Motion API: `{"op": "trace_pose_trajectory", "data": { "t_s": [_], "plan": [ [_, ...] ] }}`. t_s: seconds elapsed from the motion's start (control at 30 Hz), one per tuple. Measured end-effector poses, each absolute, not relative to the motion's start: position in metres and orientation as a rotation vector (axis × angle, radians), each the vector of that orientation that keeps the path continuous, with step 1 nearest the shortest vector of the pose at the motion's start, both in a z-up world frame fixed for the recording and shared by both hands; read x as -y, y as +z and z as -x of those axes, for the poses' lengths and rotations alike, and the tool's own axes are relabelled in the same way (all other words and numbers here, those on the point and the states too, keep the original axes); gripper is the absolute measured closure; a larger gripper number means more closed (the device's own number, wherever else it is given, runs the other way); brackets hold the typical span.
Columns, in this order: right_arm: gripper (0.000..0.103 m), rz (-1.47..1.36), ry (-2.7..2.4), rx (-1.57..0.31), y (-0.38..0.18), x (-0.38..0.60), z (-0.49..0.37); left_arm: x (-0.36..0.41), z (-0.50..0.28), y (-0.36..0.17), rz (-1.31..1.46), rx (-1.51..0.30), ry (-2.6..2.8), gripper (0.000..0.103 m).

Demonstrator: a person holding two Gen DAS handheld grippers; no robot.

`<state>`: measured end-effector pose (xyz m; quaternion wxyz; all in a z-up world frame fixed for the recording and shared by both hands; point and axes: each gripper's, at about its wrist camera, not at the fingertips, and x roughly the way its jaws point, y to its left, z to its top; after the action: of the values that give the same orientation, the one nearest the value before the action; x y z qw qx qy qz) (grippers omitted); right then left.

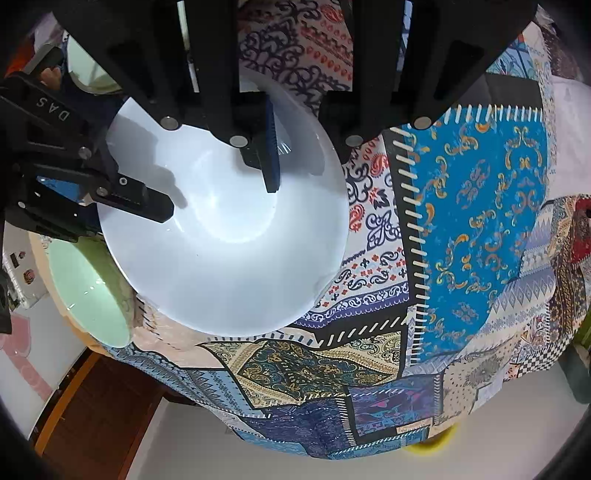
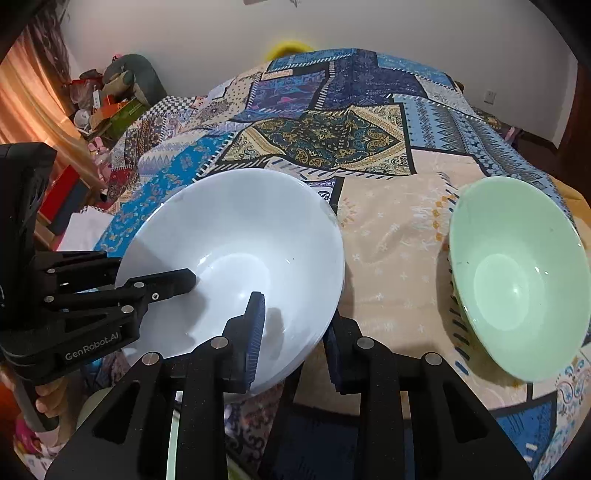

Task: Organize plates and bowls
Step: 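Lift the spotted white bowl with both tools over the pink bowl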

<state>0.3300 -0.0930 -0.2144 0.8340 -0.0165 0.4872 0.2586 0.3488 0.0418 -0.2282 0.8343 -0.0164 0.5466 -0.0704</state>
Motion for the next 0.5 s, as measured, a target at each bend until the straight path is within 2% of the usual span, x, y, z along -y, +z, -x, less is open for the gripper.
{"op": "trace_pose_trajectory", "data": {
  "t_s": [0.5],
  "plan": [
    [0.076,-0.002,0.585,-0.916,-0.167,0.100,-0.276,-0.039,-0.292,-0.179,0.054,-1.065,-0.145,0.086]
  ]
}}
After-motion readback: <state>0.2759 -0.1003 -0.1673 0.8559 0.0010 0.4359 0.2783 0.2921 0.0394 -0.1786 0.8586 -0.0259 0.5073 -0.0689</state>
